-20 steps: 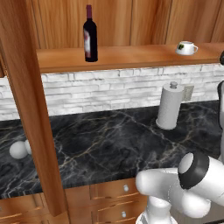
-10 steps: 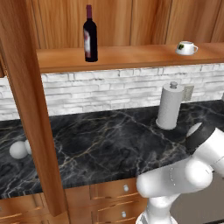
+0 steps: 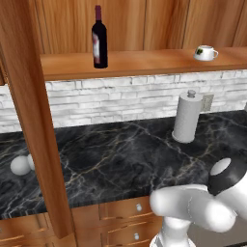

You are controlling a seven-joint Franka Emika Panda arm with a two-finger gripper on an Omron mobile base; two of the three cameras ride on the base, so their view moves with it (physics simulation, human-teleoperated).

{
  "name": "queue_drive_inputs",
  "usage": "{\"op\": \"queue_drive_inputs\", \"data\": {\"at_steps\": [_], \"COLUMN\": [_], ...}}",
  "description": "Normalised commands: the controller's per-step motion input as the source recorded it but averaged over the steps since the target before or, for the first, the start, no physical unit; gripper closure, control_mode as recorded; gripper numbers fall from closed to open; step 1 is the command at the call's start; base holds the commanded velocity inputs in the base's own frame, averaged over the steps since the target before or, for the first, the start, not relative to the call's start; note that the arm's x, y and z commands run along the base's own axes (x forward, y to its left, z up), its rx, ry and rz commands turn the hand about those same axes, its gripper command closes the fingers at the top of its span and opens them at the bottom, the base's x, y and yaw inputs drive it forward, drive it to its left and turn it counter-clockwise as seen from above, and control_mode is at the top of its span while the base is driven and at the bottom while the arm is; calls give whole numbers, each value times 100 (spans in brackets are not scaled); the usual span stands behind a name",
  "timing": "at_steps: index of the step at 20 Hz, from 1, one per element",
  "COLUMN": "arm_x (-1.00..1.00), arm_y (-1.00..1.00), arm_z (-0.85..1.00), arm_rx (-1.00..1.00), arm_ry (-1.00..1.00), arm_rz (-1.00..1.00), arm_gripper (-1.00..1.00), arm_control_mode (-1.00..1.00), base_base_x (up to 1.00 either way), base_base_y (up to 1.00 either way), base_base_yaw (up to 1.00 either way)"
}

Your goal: Open the cabinet directly in front. Then move the wine and the mug to the dining counter with the candle on it.

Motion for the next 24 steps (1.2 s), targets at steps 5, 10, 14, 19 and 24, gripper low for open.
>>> {"op": "queue_drive_inputs", "data": {"at_steps": [5,10,14,19,24], "arm_x": [-33,-9,1,0,0], "arm_y": [100,93,63,23,0], "arm_z": [0,16,19,3,2], "arm_rx": [-8,-1,4,0,1], "arm_ry": [-13,1,28,44,24], "arm_rz": [33,34,41,42,15], "arm_gripper": [-100,-100,-100,-100,-100], "arm_control_mode": [-100,-100,-100,-100,-100], "base_base_x": [0,0,0,0,0], "base_base_y": [0,0,0,0,0], "base_base_yaw": [0,0,0,0,0]}}
